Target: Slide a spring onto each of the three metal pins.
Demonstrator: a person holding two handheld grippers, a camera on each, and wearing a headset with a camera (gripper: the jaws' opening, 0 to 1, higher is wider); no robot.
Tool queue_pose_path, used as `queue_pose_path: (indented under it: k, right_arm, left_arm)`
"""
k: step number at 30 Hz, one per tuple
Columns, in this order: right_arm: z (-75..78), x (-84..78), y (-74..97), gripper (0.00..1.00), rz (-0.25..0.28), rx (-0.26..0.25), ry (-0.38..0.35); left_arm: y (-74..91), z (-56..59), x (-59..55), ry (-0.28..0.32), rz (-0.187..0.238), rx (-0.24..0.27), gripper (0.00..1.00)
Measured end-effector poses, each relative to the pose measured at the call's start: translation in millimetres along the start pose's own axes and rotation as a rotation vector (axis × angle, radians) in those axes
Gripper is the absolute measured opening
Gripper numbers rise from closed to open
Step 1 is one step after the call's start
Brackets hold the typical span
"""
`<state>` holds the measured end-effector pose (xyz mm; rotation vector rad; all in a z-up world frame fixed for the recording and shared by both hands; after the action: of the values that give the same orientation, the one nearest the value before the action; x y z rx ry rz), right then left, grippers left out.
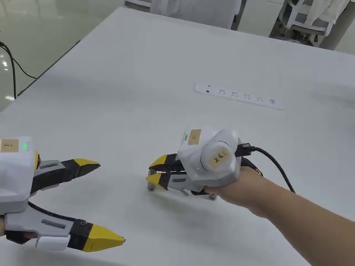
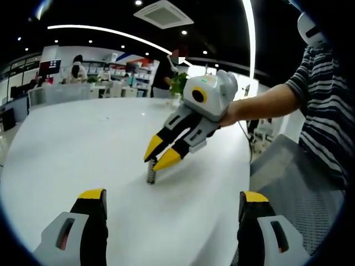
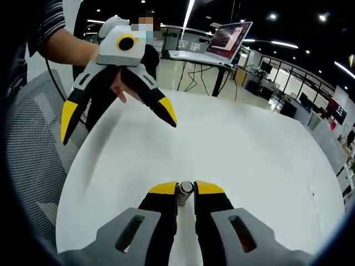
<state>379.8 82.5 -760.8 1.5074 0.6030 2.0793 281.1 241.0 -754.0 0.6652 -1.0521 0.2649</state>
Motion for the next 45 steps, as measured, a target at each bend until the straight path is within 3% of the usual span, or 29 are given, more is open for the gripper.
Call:
queue_pose_path:
  k: [13,20,27,36,43,45]
  right_arm:
    - [0.4,0.4,0.6,0.12,0.001,-0.002,-0.033]
    - [4.2,8.6,8.8,0.15,0.045,-0.029,-0.063]
    - [1.7,10.1,28.2,0.18,0.083,-0.060,-0.092]
    - [-2.1,0.8,54.8,0.28,0.137,-0.122,-0.197]
    - [-11.3,-1.9,67.9,0.36,0.155,-0.145,-0.221]
    - [-12.4,-6.3,74.2,0.39,0.161,-0.174,-0.226]
  left_arm:
    - [-3.1,2.4,2.4,0.001,0.004,-0.009,0.96]
    - [-5.7,3.1,10.3,-0.006,0.016,-0.013,0.96]
    - [-8.7,3.1,17.9,-0.013,0.028,-0.012,0.96]
    - [-12.6,5.1,22.2,-0.014,0.037,-0.012,0.95]
    - [-15.4,4.7,25.2,-0.014,0.046,-0.004,0.94]
    - [-16.0,5.3,26.3,-0.016,0.050,-0.003,0.94]
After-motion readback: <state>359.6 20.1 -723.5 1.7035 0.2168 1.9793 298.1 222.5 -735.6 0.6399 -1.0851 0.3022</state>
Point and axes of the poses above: the centre of the closed fingertips' face, and the gripper's own axes: y roughly backward along the fingers, z roughly to its right, x roughly out of its top, the point moved 9 cm from there along y, roughly backward along the fingers, and after that the axes turned 8 degrees about y, right-handed, at the moved point
